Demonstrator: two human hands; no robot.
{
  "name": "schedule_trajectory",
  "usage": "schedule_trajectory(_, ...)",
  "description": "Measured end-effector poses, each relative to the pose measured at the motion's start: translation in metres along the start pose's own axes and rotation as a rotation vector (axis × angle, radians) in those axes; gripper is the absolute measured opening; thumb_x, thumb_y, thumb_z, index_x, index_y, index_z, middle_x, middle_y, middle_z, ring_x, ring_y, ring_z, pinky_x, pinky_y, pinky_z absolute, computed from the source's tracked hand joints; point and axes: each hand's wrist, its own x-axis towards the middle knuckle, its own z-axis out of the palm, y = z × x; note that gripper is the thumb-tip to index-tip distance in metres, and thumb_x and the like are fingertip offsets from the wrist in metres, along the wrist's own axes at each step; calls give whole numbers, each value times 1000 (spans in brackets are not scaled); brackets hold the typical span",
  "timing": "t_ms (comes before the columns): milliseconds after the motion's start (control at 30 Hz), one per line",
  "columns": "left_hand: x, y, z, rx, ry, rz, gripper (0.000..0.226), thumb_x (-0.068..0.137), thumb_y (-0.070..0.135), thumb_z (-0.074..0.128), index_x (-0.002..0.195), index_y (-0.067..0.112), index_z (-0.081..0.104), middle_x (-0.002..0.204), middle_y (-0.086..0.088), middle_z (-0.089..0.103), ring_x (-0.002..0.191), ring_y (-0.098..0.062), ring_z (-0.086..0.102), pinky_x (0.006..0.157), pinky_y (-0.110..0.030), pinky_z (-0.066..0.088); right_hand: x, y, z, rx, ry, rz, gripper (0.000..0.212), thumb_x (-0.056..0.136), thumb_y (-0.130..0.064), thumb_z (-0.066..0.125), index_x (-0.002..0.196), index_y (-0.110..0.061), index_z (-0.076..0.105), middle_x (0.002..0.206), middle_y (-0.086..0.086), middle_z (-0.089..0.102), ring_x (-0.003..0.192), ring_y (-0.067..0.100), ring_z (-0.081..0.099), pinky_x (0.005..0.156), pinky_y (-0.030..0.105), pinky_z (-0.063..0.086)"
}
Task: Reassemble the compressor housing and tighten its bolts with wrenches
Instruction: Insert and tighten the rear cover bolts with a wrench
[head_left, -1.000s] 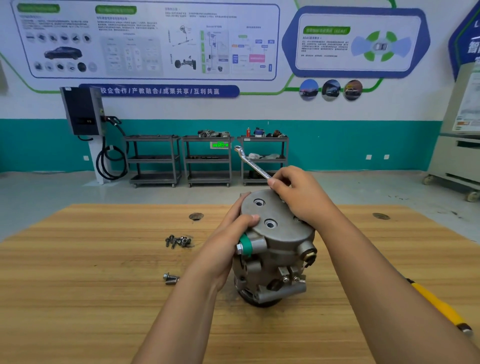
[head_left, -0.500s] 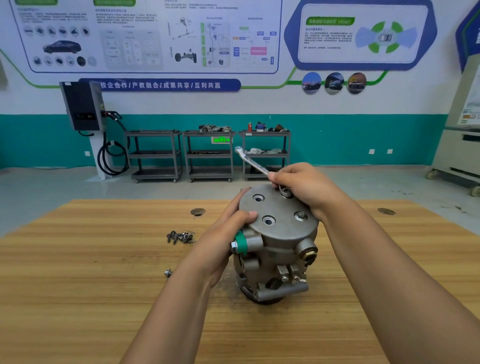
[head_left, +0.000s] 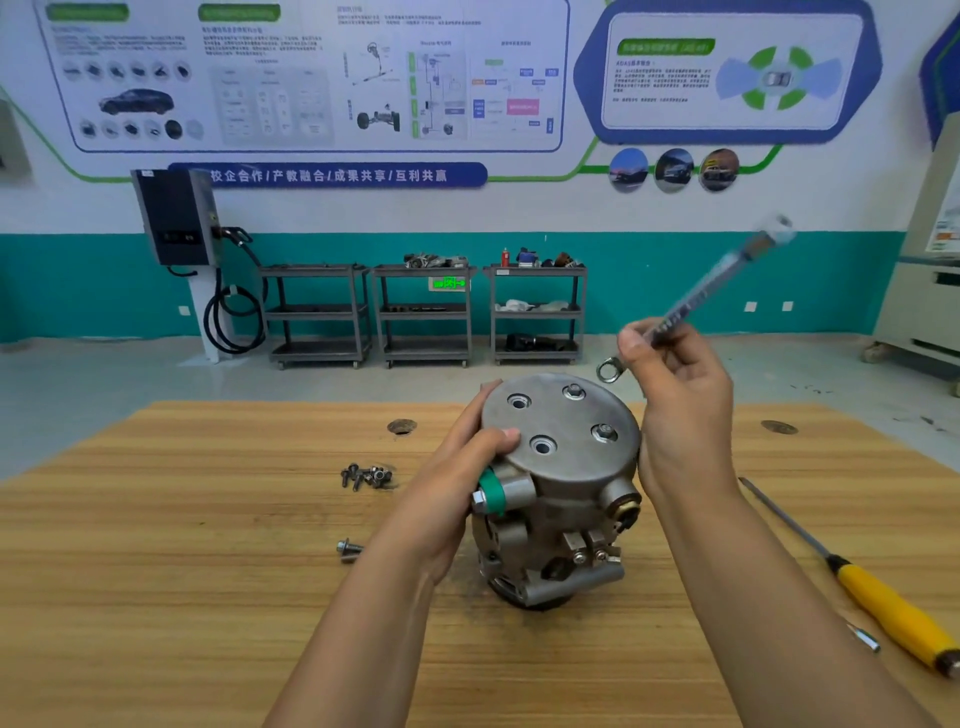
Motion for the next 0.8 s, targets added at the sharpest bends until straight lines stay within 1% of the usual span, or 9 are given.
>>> schedule_trajectory(100,1,1,1,-20,3,-10,48,86,22,57,128,43,52,117,-1,66,104,-23,64,84,-33,50,-10,1,-8,-96,43,-76,18,91,-13,55,81,-26,62,55,-14,58,54,-2,51,58,9,42)
schedule_trajectory(167,2,2,1,-53,-2,-14,47,85,21,58,126,43,53,114,0,68,101,-21,66,76,-29,51,-14,3,-11,-172,41,-93,22,96,-20,47,86,-30,64,60,-13,63,61,-1,59,67,9,44)
schedule_trajectory(233,1,2,3,-96,-3,-10,52,79,22,62,127,41,54,110,2,70,97,-19,68,69,-25,53,-20,7,-11,-167,-44,-37,17,96,-23,48,93,-30,64,78,-12,71,81,-3,65,73,7,45)
schedule_trajectory(333,0,-4,8,-236,20,19,61,70,31,64,129,37,53,113,0,70,99,-20,68,68,-26,55,-28,16,-16,-260,-278,72,20,82,-33,57,101,-38,61,109,-19,64,103,-8,57,79,9,45)
schedule_trajectory(467,-5,-12,13,-348,82,33,55,75,38,61,130,30,55,118,-3,68,101,-19,67,69,-27,56,-28,19,-25,-323,-415,93,24,78,-23,61,99,-35,62,105,-30,61,100,-10,56,76,9,45)
schedule_trajectory(533,-8,-16,8,-355,95,19,43,84,37,57,126,29,59,116,-2,69,99,-16,68,69,-27,56,-26,19,-24,-324,-427,105,24,77,-22,61,98,-34,63,105,-32,61,99,-10,56,75,9,45)
schedule_trajectory(633,-15,-26,-8,-98,230,-50,24,96,37,47,107,37,69,107,12,70,100,-10,64,79,-31,49,-29,20,-22,-316,-426,96,25,76,-25,60,99,-32,62,104,-29,61,98,-11,56,71,5,43)
schedule_trajectory(700,-20,-36,-26,168,386,-48,25,96,23,48,90,32,70,94,12,72,95,-7,63,74,-27,45,-31,21,-22,-311,-415,90,25,76,-25,59,100,-31,62,107,-25,61,98,-11,56,72,4,42)
schedule_trajectory(800,-28,-55,-67,884,603,-9,21,89,8,55,91,25,68,101,2,68,90,-14,61,69,-25,44,-32,21,-23,-300,-408,75,25,77,-23,59,101,-28,62,109,-21,61,98,-10,56,73,4,42)
